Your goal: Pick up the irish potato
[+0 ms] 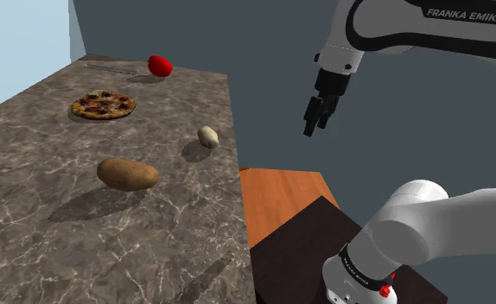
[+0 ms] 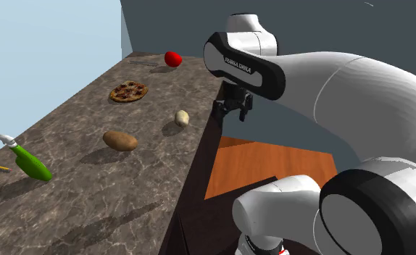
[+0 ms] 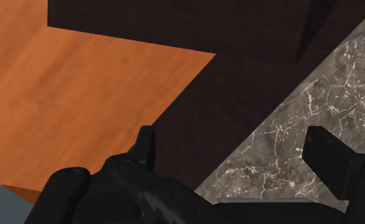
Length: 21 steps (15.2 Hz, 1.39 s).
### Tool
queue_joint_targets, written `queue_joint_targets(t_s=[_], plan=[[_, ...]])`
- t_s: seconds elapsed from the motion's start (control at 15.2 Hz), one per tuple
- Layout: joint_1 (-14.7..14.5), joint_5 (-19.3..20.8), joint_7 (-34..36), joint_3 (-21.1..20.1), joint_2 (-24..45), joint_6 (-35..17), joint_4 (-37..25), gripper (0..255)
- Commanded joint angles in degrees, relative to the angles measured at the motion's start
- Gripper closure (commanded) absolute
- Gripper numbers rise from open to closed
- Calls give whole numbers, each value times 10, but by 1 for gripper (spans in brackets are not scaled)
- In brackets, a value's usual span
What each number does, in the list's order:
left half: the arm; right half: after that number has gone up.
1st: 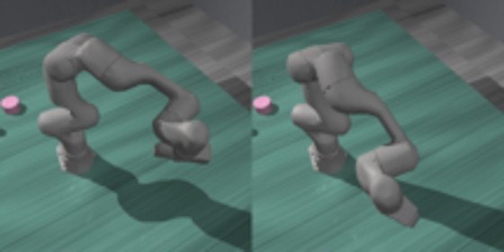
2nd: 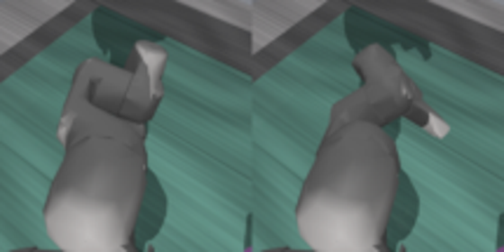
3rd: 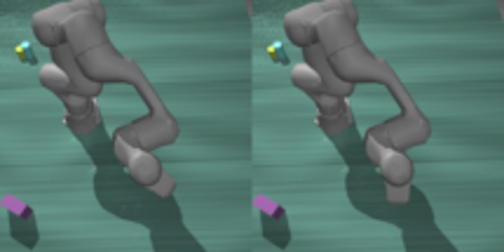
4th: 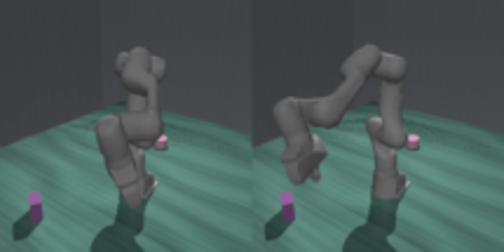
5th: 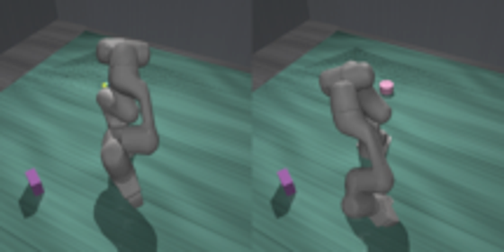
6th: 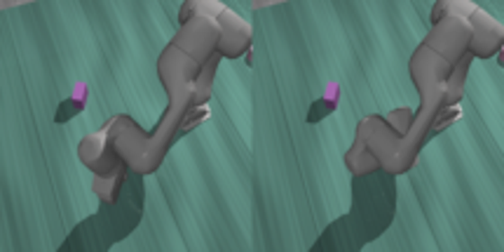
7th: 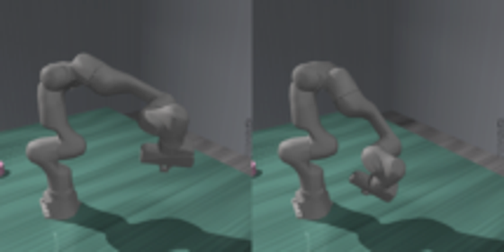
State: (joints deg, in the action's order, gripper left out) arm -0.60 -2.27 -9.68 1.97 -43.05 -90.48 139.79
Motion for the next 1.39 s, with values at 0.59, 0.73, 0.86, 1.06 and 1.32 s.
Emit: queue_joint_targets(t_s=[0.59, 0.73, 0.86, 1.06, 1.32], plan=[[-11, -57, 70, -31, 176, -142, -41, 0], [-14, -67, 83, -36, 218, -169, -59, 0], [-16, -76, 95, -40, 260, -193, -80, 0], [-19, -89, 113, -46, 325, -225, -117, 0], [-22, -104, 136, -51, 411, -259, -176, 0]])
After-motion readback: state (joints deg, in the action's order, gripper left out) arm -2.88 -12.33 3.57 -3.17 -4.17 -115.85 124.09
